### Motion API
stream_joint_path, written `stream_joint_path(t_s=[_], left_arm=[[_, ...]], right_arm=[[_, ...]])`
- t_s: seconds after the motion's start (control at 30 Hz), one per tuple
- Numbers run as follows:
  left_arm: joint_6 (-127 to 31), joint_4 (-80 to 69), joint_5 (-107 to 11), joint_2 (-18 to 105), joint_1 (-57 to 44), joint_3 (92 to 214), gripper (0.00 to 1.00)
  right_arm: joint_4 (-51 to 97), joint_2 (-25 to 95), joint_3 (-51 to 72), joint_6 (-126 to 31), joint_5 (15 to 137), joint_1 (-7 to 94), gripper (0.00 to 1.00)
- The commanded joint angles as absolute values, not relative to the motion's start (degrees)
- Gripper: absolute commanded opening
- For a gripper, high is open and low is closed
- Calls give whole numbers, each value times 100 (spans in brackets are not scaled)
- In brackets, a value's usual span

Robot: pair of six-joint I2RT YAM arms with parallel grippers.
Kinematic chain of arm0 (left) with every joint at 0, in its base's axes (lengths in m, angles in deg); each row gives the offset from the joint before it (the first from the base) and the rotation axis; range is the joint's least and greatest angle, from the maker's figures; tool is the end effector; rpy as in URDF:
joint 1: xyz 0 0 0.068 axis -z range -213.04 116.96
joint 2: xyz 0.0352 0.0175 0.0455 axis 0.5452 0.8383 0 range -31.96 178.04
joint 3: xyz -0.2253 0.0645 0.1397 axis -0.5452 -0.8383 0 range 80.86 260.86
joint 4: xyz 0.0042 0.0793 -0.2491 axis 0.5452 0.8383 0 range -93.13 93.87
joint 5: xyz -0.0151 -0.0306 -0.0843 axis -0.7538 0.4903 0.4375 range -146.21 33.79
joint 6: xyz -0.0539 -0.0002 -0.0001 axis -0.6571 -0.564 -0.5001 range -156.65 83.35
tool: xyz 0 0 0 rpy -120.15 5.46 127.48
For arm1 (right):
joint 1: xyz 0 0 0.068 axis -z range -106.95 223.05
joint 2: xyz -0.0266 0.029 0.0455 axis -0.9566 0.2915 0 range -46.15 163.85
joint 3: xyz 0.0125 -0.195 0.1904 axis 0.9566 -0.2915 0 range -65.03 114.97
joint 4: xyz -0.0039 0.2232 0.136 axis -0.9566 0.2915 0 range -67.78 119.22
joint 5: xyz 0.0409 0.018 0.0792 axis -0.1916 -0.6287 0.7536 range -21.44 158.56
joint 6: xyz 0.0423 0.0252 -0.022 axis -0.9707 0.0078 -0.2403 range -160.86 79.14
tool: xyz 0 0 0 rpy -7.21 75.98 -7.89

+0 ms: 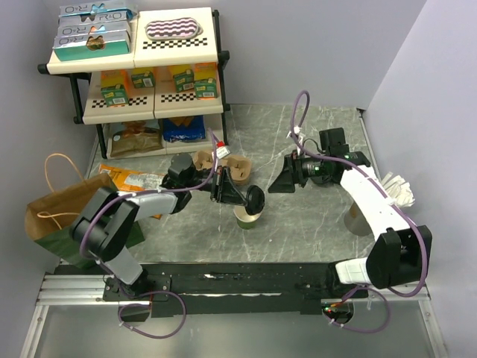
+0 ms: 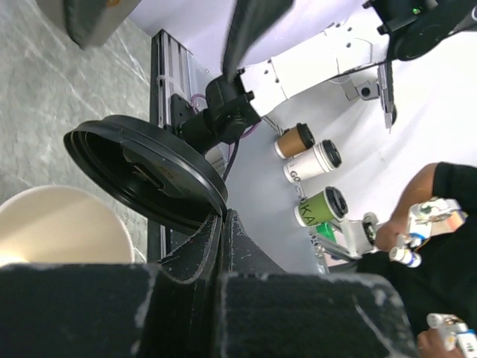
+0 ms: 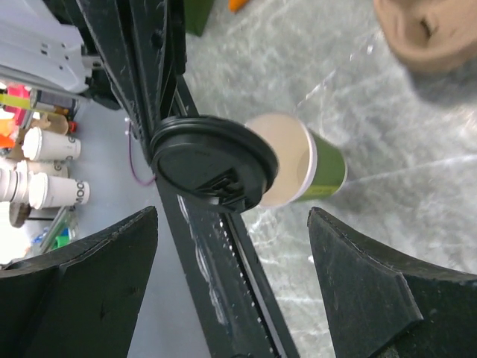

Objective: Pack the takeout coffee

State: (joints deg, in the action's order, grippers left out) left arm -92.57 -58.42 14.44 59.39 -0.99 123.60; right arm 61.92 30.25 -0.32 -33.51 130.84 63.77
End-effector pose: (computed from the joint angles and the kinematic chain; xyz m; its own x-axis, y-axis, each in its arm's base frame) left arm 0.2521 -0.1974 0.2433 -0.7482 0.1446 -0.6476 0.6253 -0.1725 -0.7610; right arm 0.2579 0.0741 0.3084 -0.6855 -0.1723 -0.7074 -0.7137 0.3508 0.6062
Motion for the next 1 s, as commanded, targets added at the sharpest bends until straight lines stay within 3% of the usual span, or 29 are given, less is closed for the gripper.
stream_joint_path(t_s=[0.0, 0.17, 0.77, 0.97], left_arm=[[-9791, -6773, 1559, 6147, -122, 12419, 1], [-10143, -7125, 1489, 6375, -193, 12287, 1], [-9115, -5965, 1709, 6551, -289, 12129, 6], [-9316, -6123, 1753, 6744, -403, 12217, 13]], right_arm=[[6097, 2943, -183, -3216, 12956, 6286, 88], [6186, 3146, -227, -3058, 13017, 6154, 88], [6080, 3647, -236, -3155, 12217, 5556, 88], [6036, 3752, -140, -3260, 11936, 5398, 94]])
